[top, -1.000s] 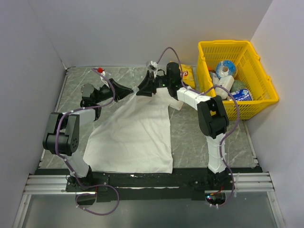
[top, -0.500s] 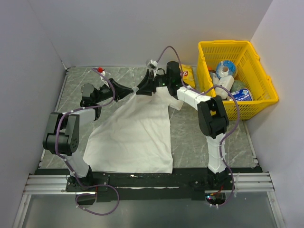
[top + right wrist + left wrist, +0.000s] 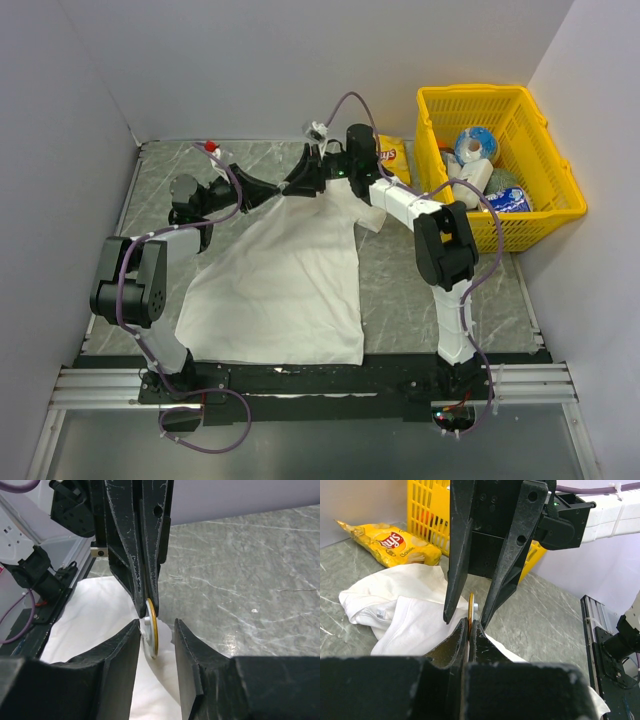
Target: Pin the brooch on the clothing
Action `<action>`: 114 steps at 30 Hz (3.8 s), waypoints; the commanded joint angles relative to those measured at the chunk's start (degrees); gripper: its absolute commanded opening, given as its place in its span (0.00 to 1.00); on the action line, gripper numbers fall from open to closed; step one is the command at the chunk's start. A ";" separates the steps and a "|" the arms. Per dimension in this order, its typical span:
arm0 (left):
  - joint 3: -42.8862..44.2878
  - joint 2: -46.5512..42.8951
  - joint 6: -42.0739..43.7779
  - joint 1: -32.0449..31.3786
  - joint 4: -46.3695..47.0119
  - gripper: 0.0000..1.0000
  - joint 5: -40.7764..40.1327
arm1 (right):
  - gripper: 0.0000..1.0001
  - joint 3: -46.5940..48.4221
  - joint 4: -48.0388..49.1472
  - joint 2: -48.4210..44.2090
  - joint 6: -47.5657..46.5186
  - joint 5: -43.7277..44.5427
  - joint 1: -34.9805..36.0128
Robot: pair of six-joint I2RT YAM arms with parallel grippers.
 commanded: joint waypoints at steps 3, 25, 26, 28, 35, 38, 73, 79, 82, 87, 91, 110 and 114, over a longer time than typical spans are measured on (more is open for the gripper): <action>2.35 -1.05 1.58 -0.27 0.96 0.01 1.23 | 0.43 2.31 -0.34 0.78 -1.44 -0.73 0.70; 1.73 3.60 -1.92 1.40 15.79 0.01 9.22 | 0.63 -7.56 49.69 0.93 32.72 -9.43 -4.23; 1.82 3.78 -2.37 1.49 16.34 0.01 9.40 | 0.60 -6.32 52.28 2.08 35.62 -9.69 -4.23; 1.91 4.31 -3.33 1.49 17.39 0.01 10.27 | 0.56 -2.90 53.79 4.45 39.95 -10.75 -3.88; 1.64 5.19 -6.85 1.58 22.49 0.01 11.33 | 0.52 -4.98 36.34 1.48 24.08 -9.44 -3.08; 1.64 4.58 -6.42 1.58 22.23 0.01 11.25 | 0.52 -5.95 22.54 -0.80 12.38 -8.30 -2.91; 2.00 3.52 -8.88 1.49 22.93 0.01 11.07 | 0.42 -1.12 2.65 -2.04 -2.41 -5.21 1.49; 1.91 3.26 -9.05 1.49 23.20 0.01 10.98 | 0.30 0.64 0.62 -1.07 -2.67 -5.39 1.57; 2.00 3.08 -9.40 1.40 23.63 0.01 10.81 | 0.26 0.64 0.53 -0.72 -2.41 -5.48 1.57; 2.35 3.08 -9.84 1.40 23.90 0.01 10.72 | 0.22 0.29 0.01 -1.07 -2.50 -5.39 1.75; 2.43 2.82 -9.23 1.49 23.11 0.01 10.63 | 0.38 -1.03 -1.83 -2.39 -4.60 -5.65 1.66; 2.70 2.55 -6.94 1.40 19.59 0.01 10.37 | 0.29 -5.16 8.79 -3.36 2.25 -7.59 -0.62; 2.79 2.55 -7.03 1.40 19.59 0.01 10.28 | 0.29 -5.25 9.15 -3.27 2.60 -7.76 -0.62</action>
